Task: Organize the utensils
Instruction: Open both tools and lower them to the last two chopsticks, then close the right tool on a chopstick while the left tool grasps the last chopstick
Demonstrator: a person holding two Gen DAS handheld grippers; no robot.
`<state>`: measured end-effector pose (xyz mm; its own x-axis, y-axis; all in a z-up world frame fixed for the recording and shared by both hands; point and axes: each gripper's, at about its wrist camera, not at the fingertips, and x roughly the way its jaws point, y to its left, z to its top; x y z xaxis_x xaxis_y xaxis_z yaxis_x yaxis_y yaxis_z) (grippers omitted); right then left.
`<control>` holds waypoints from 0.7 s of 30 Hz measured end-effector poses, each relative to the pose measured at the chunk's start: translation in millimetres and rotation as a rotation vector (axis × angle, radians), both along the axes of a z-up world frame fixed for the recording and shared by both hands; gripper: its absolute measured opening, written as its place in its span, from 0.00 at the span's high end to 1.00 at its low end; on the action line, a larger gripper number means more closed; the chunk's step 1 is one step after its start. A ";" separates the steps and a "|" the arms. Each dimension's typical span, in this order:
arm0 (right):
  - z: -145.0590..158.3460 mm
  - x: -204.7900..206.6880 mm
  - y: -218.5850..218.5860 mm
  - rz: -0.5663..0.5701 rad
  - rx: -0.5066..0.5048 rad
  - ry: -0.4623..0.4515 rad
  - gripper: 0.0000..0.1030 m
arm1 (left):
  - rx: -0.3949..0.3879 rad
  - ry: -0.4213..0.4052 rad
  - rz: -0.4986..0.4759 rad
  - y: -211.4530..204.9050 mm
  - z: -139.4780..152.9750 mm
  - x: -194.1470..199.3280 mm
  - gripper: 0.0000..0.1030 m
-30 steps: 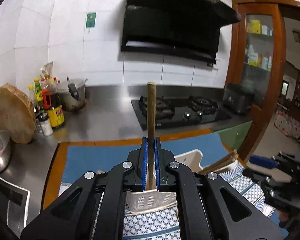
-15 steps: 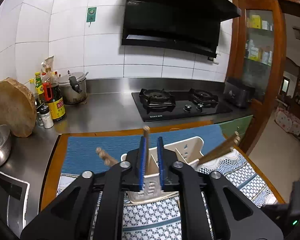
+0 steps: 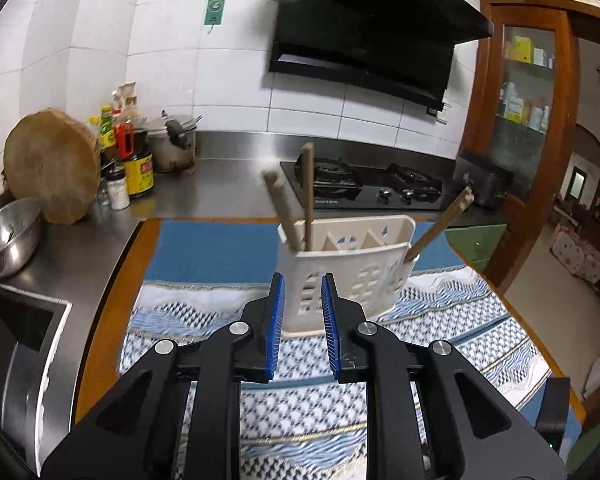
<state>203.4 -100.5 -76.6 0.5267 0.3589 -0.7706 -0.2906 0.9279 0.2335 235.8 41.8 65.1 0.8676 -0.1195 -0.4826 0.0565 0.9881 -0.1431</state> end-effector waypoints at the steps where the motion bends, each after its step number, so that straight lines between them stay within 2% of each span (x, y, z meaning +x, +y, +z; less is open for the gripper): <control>1: -0.4 -0.2 0.8 -0.010 -0.003 0.000 0.88 | 0.002 0.003 0.005 1.9 -3.1 -3.1 0.81; 5: -6.9 0.6 6.8 -0.042 -0.009 0.016 0.90 | -0.006 0.018 0.014 12.8 -13.5 -12.4 0.81; 16: -11.8 -3.1 26.7 -0.083 -0.149 -0.025 0.91 | -0.051 0.063 0.032 30.2 -39.2 -28.0 0.81; 21: -11.2 -6.5 14.6 -0.089 -0.137 -0.024 0.92 | -0.055 0.089 0.012 23.8 -50.9 -34.9 0.81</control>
<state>196.9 -85.9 -87.9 0.5703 0.2022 -0.7961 -0.2093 0.9730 0.0971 200.9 65.7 14.2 0.8232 -0.1373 -0.5510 0.0289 0.9792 -0.2008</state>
